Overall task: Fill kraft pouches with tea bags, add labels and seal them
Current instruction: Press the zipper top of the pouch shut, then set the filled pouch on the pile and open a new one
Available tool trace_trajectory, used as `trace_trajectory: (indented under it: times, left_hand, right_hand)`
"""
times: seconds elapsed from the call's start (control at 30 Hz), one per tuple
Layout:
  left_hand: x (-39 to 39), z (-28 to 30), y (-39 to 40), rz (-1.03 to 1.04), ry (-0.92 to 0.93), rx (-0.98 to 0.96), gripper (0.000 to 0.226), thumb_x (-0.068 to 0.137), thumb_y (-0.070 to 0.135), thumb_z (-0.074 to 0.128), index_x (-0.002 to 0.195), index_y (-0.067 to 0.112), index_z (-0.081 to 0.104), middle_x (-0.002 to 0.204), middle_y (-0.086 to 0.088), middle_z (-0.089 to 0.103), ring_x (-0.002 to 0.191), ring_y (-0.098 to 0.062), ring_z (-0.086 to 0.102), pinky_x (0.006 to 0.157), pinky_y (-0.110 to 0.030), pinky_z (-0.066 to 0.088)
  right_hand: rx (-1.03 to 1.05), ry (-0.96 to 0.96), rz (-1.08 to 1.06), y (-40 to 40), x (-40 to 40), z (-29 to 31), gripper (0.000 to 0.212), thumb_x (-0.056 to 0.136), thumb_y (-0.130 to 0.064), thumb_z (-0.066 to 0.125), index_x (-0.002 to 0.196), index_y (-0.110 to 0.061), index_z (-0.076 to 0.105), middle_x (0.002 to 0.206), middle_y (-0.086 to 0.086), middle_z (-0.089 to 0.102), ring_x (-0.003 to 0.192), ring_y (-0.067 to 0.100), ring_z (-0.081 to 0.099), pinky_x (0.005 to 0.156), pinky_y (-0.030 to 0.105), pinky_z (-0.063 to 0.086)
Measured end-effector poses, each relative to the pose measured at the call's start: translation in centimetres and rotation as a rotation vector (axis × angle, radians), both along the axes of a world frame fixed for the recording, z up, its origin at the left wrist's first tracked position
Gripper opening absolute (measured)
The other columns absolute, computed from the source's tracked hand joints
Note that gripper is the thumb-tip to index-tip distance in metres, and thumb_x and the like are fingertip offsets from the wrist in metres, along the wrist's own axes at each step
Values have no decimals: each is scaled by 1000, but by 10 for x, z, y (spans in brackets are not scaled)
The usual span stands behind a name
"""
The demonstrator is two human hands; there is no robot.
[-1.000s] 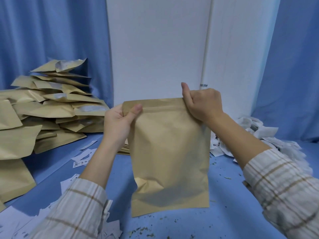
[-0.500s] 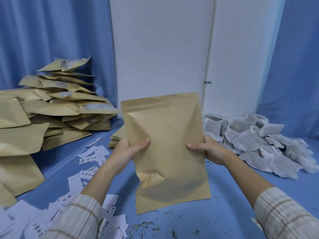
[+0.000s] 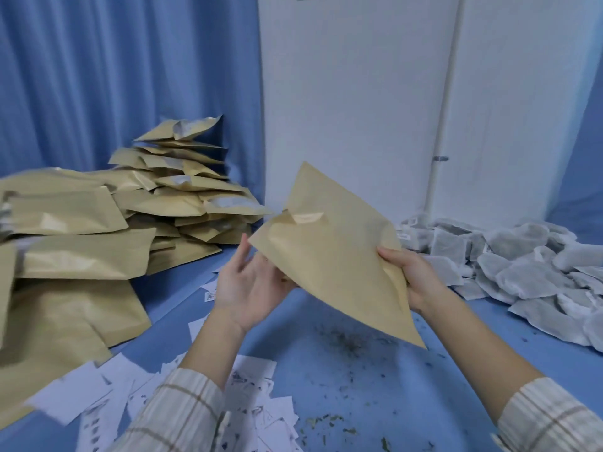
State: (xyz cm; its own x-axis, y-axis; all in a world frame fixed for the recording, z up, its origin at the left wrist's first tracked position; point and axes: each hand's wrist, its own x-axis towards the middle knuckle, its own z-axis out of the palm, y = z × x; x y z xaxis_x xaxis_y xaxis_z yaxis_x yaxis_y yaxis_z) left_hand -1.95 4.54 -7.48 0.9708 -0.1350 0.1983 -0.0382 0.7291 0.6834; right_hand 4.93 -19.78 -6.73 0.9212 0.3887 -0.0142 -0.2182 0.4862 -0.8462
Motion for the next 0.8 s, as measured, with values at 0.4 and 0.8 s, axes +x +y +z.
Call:
trace_trajectory:
  times: [0.4, 0.8]
  left_hand:
    - [-31, 32, 142, 640, 65, -250, 44, 95, 46, 32, 118, 16, 54, 119, -13, 59, 114, -24, 56, 106, -38, 37]
    - [68, -33, 46, 371, 427, -39, 27, 99, 14, 29, 108, 9, 54, 90, -12, 60, 73, -23, 58, 57, -31, 55]
  right_hand:
    - [134, 118, 534, 378, -77, 109, 65, 87, -60, 44, 136, -17, 39, 141, 11, 44, 129, 31, 42, 105, 46, 35]
    - [-561, -314, -65, 259, 37, 5, 14, 89, -19, 47, 90, -13, 59, 87, 6, 63, 74, 22, 60, 66, 29, 46]
